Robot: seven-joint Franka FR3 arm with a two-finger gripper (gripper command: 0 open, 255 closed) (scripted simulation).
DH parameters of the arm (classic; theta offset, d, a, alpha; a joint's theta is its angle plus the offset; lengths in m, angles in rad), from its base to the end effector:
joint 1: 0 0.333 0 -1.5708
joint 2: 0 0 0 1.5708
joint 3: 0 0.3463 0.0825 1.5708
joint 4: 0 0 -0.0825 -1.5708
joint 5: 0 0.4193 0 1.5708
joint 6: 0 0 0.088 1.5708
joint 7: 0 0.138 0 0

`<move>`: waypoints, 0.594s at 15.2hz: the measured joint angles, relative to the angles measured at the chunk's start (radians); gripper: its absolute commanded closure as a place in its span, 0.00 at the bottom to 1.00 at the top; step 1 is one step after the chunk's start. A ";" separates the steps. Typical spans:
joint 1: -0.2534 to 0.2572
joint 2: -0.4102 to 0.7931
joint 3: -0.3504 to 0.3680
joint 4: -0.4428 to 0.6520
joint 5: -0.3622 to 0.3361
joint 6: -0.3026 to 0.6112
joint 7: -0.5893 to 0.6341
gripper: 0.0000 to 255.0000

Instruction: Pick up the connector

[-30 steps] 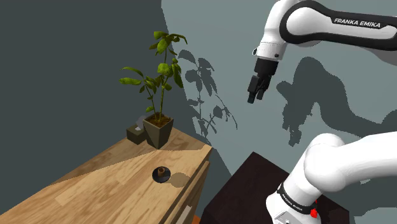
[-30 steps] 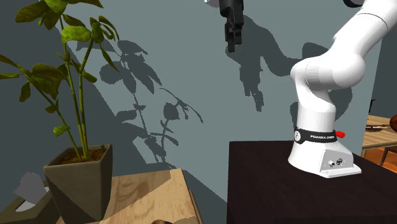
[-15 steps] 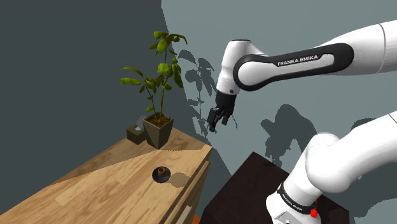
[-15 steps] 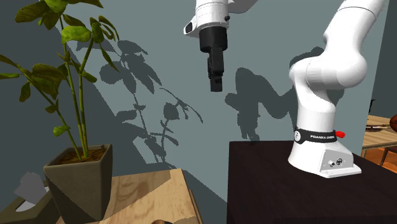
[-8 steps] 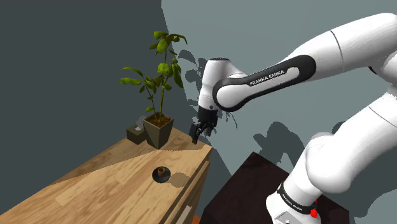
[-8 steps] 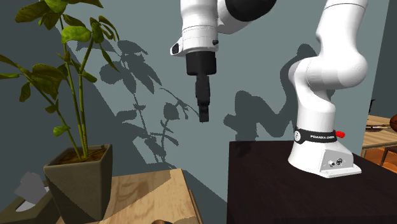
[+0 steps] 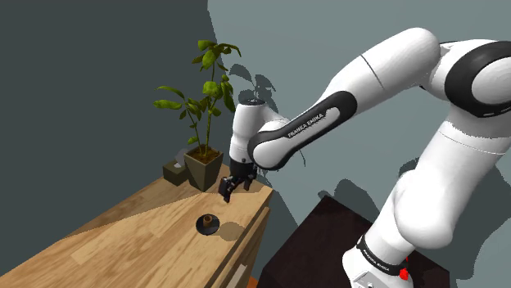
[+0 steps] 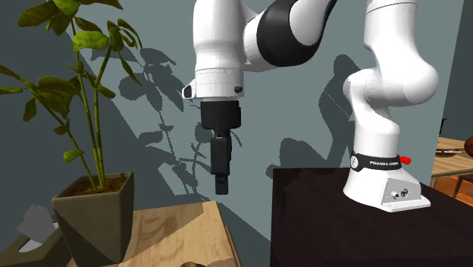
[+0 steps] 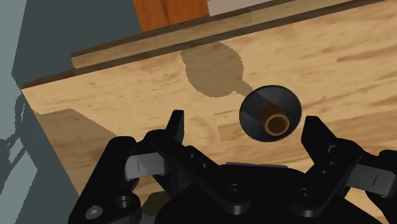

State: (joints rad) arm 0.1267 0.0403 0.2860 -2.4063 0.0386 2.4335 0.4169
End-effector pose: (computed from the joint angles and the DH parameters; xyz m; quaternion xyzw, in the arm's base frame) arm 0.4708 0.2078 0.2682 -0.9997 0.0169 0.0126 0.0143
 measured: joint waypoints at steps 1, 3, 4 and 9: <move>0.006 0.044 0.002 0.023 -0.023 0.022 0.025 0.00; 0.023 0.127 0.001 0.065 -0.071 0.061 0.078 0.00; 0.033 0.163 -0.002 0.094 -0.092 0.069 0.100 0.00; 0.101 0.373 -0.042 0.241 -0.197 0.129 0.208 0.00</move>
State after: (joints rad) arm 0.2274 0.4130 0.2444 -2.1656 -0.1583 2.5625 0.6249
